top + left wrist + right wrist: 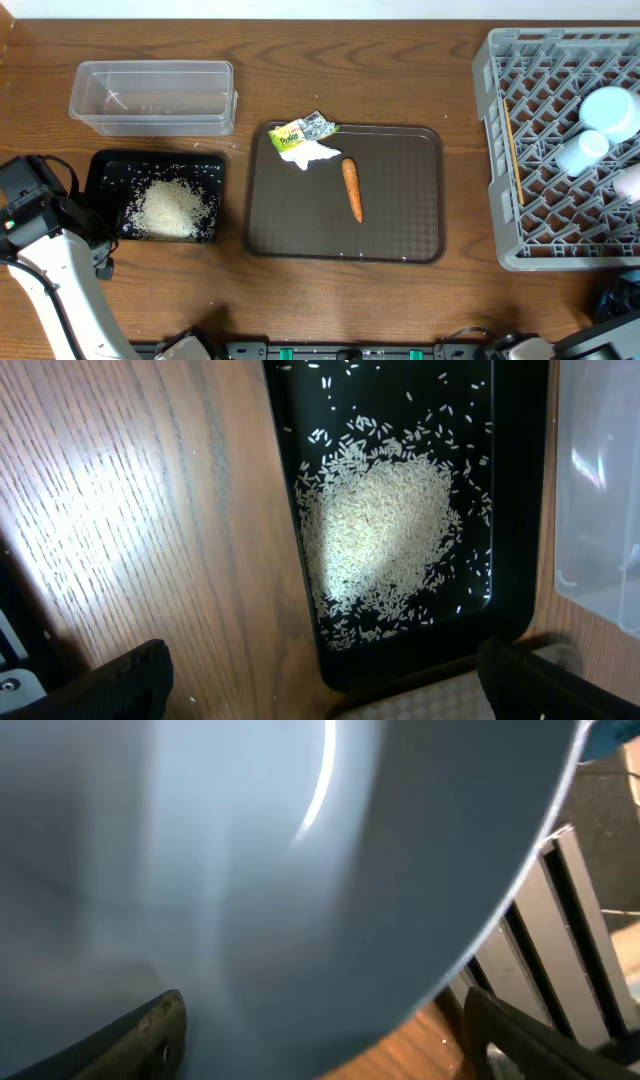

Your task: Sort waste into correct bins and load items into the dishwasher rack

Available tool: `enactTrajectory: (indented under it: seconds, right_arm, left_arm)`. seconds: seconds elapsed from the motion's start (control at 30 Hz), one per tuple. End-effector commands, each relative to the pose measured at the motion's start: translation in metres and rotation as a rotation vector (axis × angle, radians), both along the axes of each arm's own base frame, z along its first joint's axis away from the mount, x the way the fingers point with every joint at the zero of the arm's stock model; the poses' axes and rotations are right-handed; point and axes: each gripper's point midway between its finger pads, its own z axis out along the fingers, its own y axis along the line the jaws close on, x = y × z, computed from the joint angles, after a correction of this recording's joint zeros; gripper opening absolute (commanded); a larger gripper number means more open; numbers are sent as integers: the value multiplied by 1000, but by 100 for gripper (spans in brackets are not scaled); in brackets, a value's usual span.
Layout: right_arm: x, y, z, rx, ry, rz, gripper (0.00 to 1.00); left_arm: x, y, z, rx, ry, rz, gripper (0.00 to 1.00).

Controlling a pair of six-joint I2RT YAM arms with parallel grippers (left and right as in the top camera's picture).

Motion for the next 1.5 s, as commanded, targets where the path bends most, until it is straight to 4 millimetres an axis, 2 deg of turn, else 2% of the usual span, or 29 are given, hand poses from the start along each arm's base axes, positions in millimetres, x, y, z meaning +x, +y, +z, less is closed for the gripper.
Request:
enactTrajectory:
  seconds: [0.0,0.13,0.2,0.27,0.4,0.6,1.0,1.27,1.47]
  right_arm:
    - [-7,0,-7,12,39,-19,85]
    - [-6,-2,-8,6,38,-18,73]
    - [-6,-3,-8,1,37,-14,49]
    - [-5,-4,-8,-2,36,-15,34]
    - [-5,-4,-8,-5,35,-15,27]
    - [-5,-4,-8,-2,32,-14,1]
    - [5,-1,2,-2,-33,1,1]
    - [20,12,26,12,-153,2,1]
    - [32,23,48,-4,-268,70,1]
  left_arm:
    - [0,4,6,17,-13,17,100]
    - [0,4,6,16,-13,17,100]
    - [0,4,6,17,-13,17,100]
    - [0,4,6,16,-13,17,100]
    - [0,4,6,17,-13,17,100]
    - [0,4,6,17,-13,17,100]
    - [0,4,6,17,-13,17,100]
    - [0,4,6,17,-13,17,100]
    - [0,4,6,17,-13,17,100]
